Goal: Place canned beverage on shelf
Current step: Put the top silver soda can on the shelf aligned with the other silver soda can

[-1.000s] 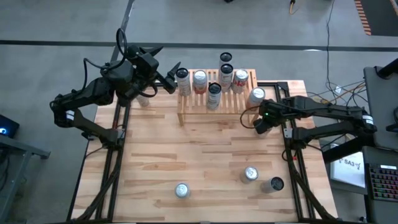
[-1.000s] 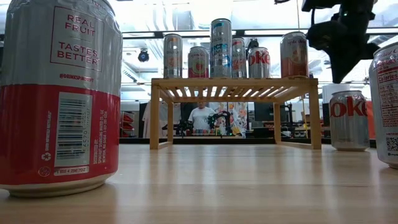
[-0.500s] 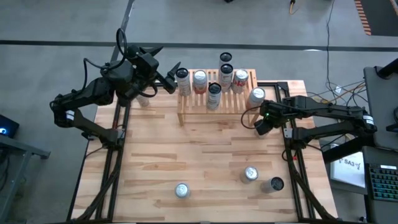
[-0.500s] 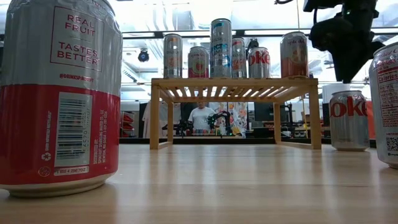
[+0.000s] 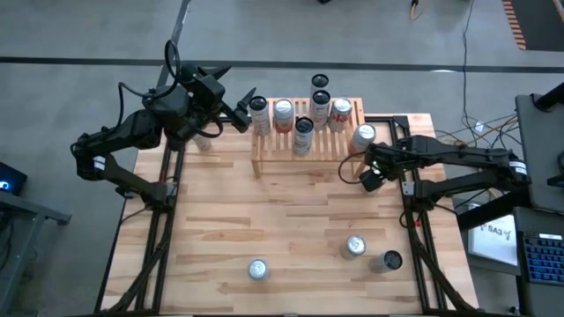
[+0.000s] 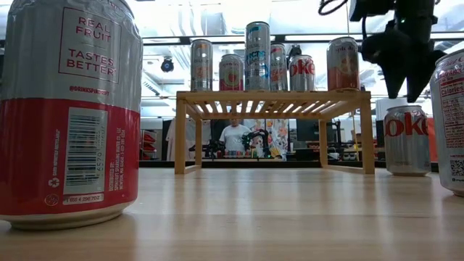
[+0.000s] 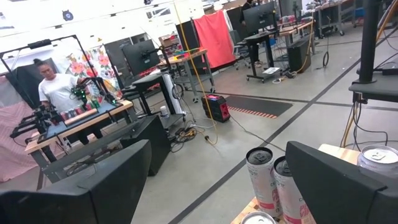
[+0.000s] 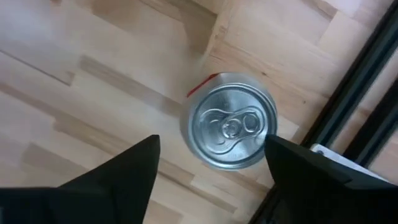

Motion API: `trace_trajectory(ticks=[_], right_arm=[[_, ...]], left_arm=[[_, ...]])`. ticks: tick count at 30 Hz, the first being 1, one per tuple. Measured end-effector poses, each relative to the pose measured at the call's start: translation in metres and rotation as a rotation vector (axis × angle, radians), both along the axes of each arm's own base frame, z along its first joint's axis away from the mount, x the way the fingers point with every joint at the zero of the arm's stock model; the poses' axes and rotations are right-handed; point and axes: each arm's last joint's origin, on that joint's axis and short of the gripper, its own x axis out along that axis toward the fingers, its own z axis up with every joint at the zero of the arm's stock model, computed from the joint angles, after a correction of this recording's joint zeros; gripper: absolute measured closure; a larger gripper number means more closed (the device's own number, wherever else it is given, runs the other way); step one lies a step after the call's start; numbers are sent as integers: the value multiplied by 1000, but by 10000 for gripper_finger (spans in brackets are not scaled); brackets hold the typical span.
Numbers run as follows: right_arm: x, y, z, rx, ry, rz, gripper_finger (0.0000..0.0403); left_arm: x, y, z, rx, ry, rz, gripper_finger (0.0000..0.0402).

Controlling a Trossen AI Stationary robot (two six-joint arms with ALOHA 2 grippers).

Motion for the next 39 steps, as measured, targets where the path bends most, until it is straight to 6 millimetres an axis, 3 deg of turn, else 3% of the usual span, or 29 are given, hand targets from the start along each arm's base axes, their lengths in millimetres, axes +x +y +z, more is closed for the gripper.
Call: trace_trajectory(ticks=[12, 25, 39], right_arm=[[12, -3, -11, -14, 91, 39, 62], [11, -4, -25, -42, 103, 56, 60], [13, -4, -56, -44, 86, 75, 77]], left_arm=[[0, 0, 0, 0, 0, 0, 44], [1, 0, -2, 0, 6, 0, 45], [1, 0, -2, -1, 7, 0, 44]])
